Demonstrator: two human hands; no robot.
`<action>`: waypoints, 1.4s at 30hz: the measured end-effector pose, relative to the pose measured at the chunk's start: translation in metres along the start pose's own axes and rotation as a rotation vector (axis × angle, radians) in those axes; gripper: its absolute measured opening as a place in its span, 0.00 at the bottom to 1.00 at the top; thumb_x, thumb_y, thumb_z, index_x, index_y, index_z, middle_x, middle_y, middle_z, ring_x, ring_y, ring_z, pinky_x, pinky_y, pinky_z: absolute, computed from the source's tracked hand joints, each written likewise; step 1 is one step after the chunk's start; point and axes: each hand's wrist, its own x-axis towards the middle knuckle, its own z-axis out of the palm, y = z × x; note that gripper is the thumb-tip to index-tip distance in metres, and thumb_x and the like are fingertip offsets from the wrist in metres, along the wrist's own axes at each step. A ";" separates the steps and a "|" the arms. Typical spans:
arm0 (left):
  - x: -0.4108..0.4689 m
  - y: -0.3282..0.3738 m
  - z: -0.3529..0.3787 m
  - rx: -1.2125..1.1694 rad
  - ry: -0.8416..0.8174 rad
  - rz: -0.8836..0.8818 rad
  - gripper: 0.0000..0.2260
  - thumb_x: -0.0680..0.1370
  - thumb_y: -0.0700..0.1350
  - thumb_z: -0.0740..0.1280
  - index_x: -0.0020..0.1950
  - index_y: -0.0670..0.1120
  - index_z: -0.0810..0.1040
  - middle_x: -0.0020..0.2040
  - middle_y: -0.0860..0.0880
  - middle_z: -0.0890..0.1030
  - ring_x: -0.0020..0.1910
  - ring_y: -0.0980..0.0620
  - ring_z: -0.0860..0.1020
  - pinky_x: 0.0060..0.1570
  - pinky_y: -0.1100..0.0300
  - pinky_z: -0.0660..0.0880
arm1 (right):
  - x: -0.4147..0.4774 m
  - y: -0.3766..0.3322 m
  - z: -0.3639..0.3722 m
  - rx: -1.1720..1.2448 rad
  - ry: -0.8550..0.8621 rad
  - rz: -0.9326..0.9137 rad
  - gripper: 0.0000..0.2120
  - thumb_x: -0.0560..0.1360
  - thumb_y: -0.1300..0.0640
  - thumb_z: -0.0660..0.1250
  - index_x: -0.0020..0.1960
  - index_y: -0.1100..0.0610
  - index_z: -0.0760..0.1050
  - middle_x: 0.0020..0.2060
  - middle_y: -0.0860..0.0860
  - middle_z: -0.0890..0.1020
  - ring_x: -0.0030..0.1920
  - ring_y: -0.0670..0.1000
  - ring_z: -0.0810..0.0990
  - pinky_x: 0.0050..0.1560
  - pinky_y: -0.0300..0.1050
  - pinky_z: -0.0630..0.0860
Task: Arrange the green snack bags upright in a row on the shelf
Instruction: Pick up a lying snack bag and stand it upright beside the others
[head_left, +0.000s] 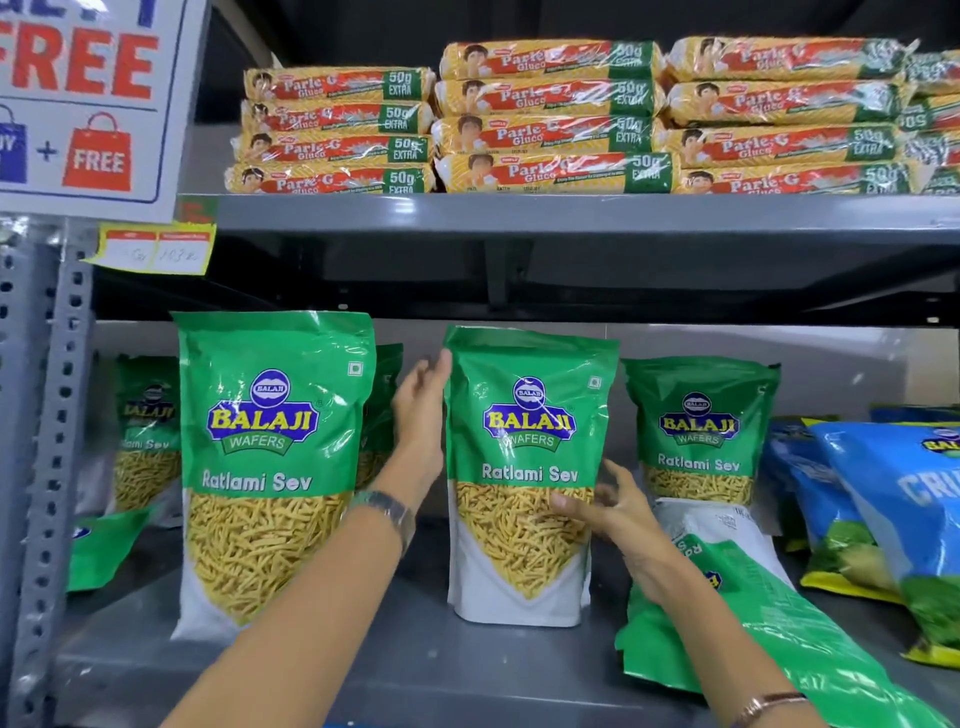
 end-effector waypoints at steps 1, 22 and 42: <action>0.008 0.010 0.008 -0.034 0.027 -0.026 0.14 0.74 0.52 0.67 0.58 0.50 0.76 0.58 0.54 0.76 0.60 0.53 0.70 0.61 0.58 0.62 | 0.003 0.001 -0.002 -0.003 -0.015 0.010 0.51 0.49 0.56 0.81 0.67 0.56 0.61 0.54 0.52 0.78 0.52 0.48 0.77 0.48 0.39 0.72; -0.028 -0.041 -0.015 0.375 -0.153 -0.126 0.52 0.54 0.70 0.71 0.72 0.49 0.58 0.71 0.46 0.68 0.67 0.45 0.69 0.68 0.46 0.64 | -0.003 0.008 -0.002 -0.105 -0.176 0.124 0.39 0.57 0.65 0.79 0.63 0.57 0.65 0.57 0.51 0.78 0.57 0.48 0.77 0.53 0.37 0.73; -0.087 -0.053 -0.062 0.396 -0.388 -0.090 0.27 0.56 0.57 0.73 0.53 0.56 0.71 0.47 0.62 0.77 0.38 0.74 0.77 0.35 0.77 0.72 | -0.038 -0.011 -0.001 -0.142 -0.199 0.137 0.40 0.56 0.63 0.80 0.64 0.56 0.65 0.58 0.50 0.79 0.58 0.48 0.77 0.53 0.37 0.73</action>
